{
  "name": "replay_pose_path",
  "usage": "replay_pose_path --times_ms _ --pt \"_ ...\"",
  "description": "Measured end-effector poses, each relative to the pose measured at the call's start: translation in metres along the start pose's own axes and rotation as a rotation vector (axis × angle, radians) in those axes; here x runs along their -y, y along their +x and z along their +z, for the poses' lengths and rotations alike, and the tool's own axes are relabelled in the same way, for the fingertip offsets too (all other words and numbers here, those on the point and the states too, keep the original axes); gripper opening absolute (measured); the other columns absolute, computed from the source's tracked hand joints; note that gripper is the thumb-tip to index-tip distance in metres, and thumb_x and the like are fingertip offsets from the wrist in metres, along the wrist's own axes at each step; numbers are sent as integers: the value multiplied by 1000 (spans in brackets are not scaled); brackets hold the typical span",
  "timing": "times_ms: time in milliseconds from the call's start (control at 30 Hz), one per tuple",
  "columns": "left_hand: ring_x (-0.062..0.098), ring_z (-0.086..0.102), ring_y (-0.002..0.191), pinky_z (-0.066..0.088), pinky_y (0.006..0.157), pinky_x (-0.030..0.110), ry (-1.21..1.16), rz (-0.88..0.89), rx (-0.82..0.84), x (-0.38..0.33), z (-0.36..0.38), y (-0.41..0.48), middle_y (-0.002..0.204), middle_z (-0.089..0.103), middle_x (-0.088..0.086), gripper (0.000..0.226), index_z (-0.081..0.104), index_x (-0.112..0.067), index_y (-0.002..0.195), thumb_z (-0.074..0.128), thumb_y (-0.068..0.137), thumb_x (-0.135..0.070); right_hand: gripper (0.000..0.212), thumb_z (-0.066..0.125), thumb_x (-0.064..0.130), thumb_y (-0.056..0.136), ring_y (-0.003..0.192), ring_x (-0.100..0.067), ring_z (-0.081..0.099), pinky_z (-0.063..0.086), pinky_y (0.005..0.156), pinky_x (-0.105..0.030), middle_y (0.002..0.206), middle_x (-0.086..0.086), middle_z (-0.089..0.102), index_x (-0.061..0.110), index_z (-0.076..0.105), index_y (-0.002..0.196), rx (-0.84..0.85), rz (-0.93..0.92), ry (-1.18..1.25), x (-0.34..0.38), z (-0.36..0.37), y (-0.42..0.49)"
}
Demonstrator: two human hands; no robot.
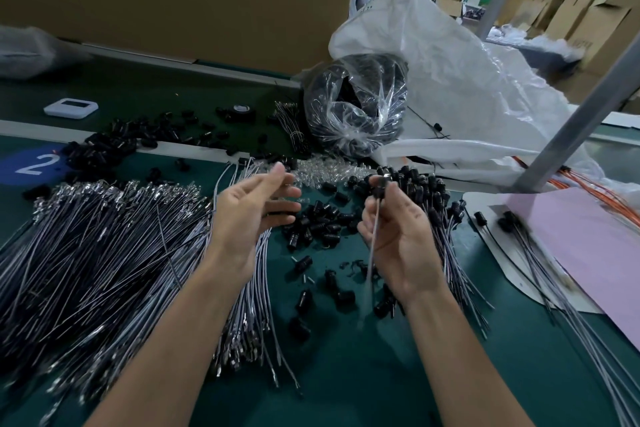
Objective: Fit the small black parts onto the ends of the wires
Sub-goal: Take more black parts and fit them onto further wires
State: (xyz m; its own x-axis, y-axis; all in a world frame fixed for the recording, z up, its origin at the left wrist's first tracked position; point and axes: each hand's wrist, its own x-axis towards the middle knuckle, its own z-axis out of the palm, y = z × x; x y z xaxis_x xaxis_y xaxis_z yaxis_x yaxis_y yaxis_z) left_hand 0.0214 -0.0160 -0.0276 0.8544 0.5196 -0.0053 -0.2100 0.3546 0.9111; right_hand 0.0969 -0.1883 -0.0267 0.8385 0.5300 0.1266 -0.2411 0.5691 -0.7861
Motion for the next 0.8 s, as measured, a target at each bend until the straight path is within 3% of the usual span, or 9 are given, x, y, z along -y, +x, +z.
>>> replay_pose_path --times_ms 167,300,467,633,800 --pt "17 71 77 57 67 21 165 -37 287 5 12 -8 89 76 9 39 80 -18 89 75 66 -48 41 77 27 68 59 -10 66 51 56 -18 70 -4 71 10 67 103 -25 -75 -501 -12 9 -4" --pt "13 71 73 58 66 20 157 -59 276 9 16 -8 83 76 8 29 81 -20 86 76 65 -39 38 82 22 69 66 -14 71 53 63 -20 72 -7 74 13 67 102 -37 -174 -673 -19 10 -4" --pt "14 70 74 60 70 26 59 6 188 9 11 -4 84 76 7 24 81 -18 84 76 65 -32 35 81 16 75 67 -9 68 52 65 -18 76 -6 75 16 68 107 22 -133 -703 -21 10 -3" --pt "12 68 74 56 70 19 8 66 129 7 13 -5 84 76 5 19 81 -20 84 76 68 -29 6 73 10 82 68 -15 71 56 65 -23 76 -8 76 11 75 87 79 -71 -739 -22 11 -4" --pt "15 72 78 57 72 22 91 121 136 11 18 -9 85 77 8 21 79 -18 88 76 69 -27 7 69 6 87 64 -16 70 54 63 -20 73 -11 75 5 76 86 52 -100 -704 -22 13 -4"
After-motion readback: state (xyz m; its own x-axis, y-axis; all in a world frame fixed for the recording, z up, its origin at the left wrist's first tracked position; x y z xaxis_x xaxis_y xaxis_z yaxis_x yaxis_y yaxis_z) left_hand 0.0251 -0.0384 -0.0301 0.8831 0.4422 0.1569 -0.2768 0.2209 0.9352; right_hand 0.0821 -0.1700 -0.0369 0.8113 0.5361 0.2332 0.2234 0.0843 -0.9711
